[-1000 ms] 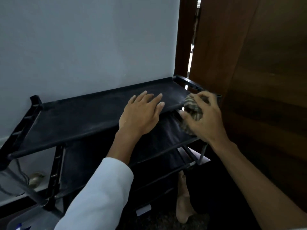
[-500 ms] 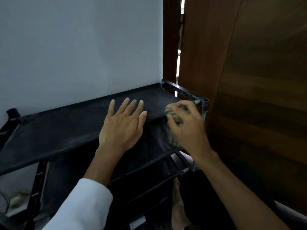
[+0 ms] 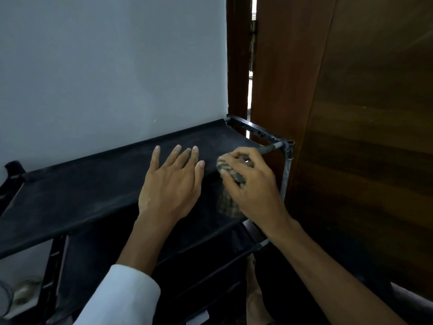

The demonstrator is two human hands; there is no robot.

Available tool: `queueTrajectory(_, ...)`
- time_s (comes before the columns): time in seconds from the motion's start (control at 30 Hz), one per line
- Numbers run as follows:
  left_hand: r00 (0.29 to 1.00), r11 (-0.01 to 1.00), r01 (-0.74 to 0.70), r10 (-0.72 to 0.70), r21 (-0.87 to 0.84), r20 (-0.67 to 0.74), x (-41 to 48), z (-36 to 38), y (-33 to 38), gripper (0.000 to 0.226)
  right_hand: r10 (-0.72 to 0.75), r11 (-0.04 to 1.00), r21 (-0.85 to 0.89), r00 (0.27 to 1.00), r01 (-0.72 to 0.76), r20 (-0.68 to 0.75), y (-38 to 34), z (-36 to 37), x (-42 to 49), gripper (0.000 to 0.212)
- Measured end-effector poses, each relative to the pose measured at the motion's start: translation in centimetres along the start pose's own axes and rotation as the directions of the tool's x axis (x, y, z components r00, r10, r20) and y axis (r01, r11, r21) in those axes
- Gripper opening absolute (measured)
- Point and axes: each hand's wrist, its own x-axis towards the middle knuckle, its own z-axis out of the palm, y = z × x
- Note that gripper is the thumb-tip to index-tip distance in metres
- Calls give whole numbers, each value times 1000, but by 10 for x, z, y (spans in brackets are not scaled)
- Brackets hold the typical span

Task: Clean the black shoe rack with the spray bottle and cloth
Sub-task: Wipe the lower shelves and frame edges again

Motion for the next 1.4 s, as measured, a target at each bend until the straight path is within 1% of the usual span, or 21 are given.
queueTrajectory(0.03, 1000, 1000, -1, 1, 0, 2, 0, -1, 0, 63, 25, 999, -35, 1000, -26, -4, 6, -4, 2, 31)
queueTrajectory(0.1, 1000, 1000, 0, 0, 1, 1, 0, -1, 1, 64, 149, 985, -81, 988, -152, -49, 20, -15, 9, 32)
queueTrajectory(0.17, 1000, 1000, -2, 2, 6, 3, 1, -1, 2, 64, 286, 951, -89, 951, -296, -117, 35, -28, 17, 33)
queueTrajectory(0.23, 1000, 1000, -1, 1, 3, 10, 1, -1, 3, 63, 369, 922, -66, 917, -381, -150, 46, -39, 22, 34)
queueTrajectory(0.4, 1000, 1000, 9, -9, -20, 15, 2, -2, 3, 61, 361, 931, -7, 921, -366, -147, 34, -35, 13, 35)
queueTrajectory(0.5, 1000, 1000, 7, -6, -26, 14, 3, -2, 4, 61, 214, 976, 57, 974, -211, -69, 8, -15, -1, 32)
queueTrajectory(0.57, 1000, 1000, 13, -12, -19, 12, 2, -2, 2, 61, 111, 988, 113, 993, -108, -27, -7, -1, -9, 33)
queueTrajectory(0.67, 1000, 1000, 8, -8, -18, 9, 1, -2, 1, 61, 25, 998, 53, 1000, -24, -15, -7, 3, -5, 33)
queueTrajectory(0.73, 1000, 1000, 1, 0, -29, 12, 0, -1, 2, 62, 73, 997, -26, 997, -74, -35, 2, -3, 1, 34)
queueTrajectory(0.83, 1000, 999, -4, 4, -50, 3, 1, -2, 1, 62, 270, 957, -76, 955, -280, -119, 18, -17, 9, 36)
queueTrajectory(0.87, 1000, 996, -17, 16, -83, -14, 1, -3, 0, 61, 327, 940, -52, 936, -336, -131, 22, -23, 12, 36)
queueTrajectory(0.93, 994, 973, -68, 48, -219, -99, -2, -7, -1, 55, 398, 916, 6, 907, -401, -138, 23, -31, 15, 35)
queueTrajectory(1.0, 964, 910, -142, 39, -389, -262, -13, -13, 0, 46, 423, 906, 98, 893, -412, -153, 14, -32, 10, 32)
queueTrajectory(1.03, 934, 878, -199, 36, -436, -355, -23, -15, 1, 43, 431, 898, 168, 890, -407, -148, 6, -29, 4, 30)
queueTrajectory(1.07, 896, 861, -264, 52, -434, -441, -36, -14, 1, 39, 438, 881, 258, 891, -398, -121, -3, -26, -4, 27)
queueTrajectory(1.13, 831, 865, -370, 145, -339, -536, -67, -8, -6, 31, 442, 781, 486, 897, -393, 15, -22, -20, -22, 23)
queueTrajectory(1.17, 823, 873, -395, 199, -285, -533, -82, -5, -13, 27, 439, 698, 580, 891, -420, 117, -30, -16, -31, 23)
queueTrajectory(1.23, 858, 899, -384, 263, -212, -441, -108, -2, -30, 22, 434, 515, 675, 840, -528, 325, -45, -8, -46, 25)
queueTrajectory(1.27, 895, 917, -339, 246, -210, -372, -118, -1, -40, 22, 438, 414, 695, 798, -588, 414, -52, -3, -52, 25)
queueTrajectory(1.33, 962, 947, -163, 90, -277, -258, -137, 0, -56, 21, 449, 211, 697, 702, -685, 553, -62, 8, -60, 23)
queueTrajectory(1.4, 970, 933, 53, -133, -356, -204, -156, 8, -70, 22, 464, 62, 656, 604, -752, 648, -69, 19, -66, 21)
